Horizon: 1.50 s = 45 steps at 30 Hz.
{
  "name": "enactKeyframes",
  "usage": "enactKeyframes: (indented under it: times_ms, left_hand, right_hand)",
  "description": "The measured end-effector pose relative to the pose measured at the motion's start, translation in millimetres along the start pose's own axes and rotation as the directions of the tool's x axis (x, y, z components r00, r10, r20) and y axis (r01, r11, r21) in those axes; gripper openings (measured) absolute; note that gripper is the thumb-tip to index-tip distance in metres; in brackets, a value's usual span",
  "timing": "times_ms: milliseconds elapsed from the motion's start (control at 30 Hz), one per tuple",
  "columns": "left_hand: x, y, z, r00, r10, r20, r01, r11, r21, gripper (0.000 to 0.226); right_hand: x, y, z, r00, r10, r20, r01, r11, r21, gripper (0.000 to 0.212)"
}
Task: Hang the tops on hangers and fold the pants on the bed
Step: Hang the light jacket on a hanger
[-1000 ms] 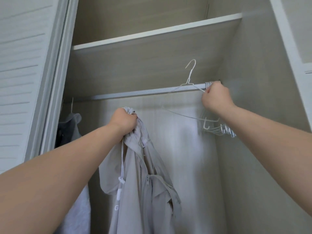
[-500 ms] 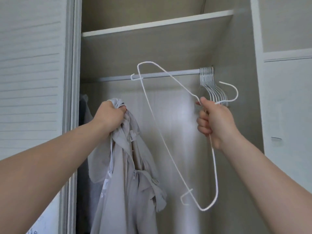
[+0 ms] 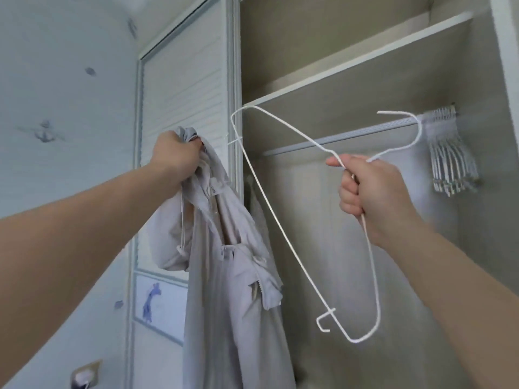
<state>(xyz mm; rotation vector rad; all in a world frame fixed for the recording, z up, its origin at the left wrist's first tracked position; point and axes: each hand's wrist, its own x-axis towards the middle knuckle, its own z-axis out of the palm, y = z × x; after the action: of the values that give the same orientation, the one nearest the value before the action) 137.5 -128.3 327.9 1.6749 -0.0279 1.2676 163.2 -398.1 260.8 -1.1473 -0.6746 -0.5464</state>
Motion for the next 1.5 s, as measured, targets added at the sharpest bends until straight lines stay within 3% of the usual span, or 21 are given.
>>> enactKeyframes:
  times_ms: [300,700,933,1000,1100,1200,1300,1500]
  left_hand:
    - [-41,95,-161,0.941,0.129,-0.314,-0.016,0.941,0.338,0.016]
    - [-167,234,-337,0.829,0.241,-0.505,0.15,0.774,0.615,0.01]
    - [-252,281,-422,0.852,0.304,-0.426,0.29,0.405,0.867,0.016]
    - [-282,289,-444,0.891,0.253,-0.377,0.322,0.236,0.917,0.012]
    - [-327,294,-483,0.936,0.102,-0.336,0.342,-0.054,0.938,0.028]
    - [-374,289,-521,0.913,-0.059,-0.403,0.373,-0.279,0.885,0.03]
    - [-427,282,-546,0.857,-0.141,-0.496,0.406,-0.409,0.817,0.029]
    - [-535,262,-595,0.737,-0.329,-0.59,0.454,-0.406,0.793,0.04]
  right_hand:
    - [-57,-37,60,0.959,-0.016,0.283,-0.059,0.965,0.256,0.022]
    - [-181,-101,153,0.783,-0.079,0.616,-0.29,0.831,0.475,0.024]
    - [-279,-134,218,0.621,-0.145,0.77,-0.433,0.756,0.492,0.024]
    - [-315,-139,234,0.562,-0.143,0.814,-0.492,0.734,0.469,0.023]
    - [-375,-142,253,0.482,-0.142,0.864,-0.552,0.717,0.426,0.023]
    - [-439,-141,267,0.425,-0.161,0.891,-0.553,0.733,0.396,0.025]
    - [-506,-140,273,0.392,-0.168,0.904,-0.522,0.769,0.369,0.024]
    - [-630,-146,257,0.281,-0.175,0.944,-0.48,0.825,0.296,0.021]
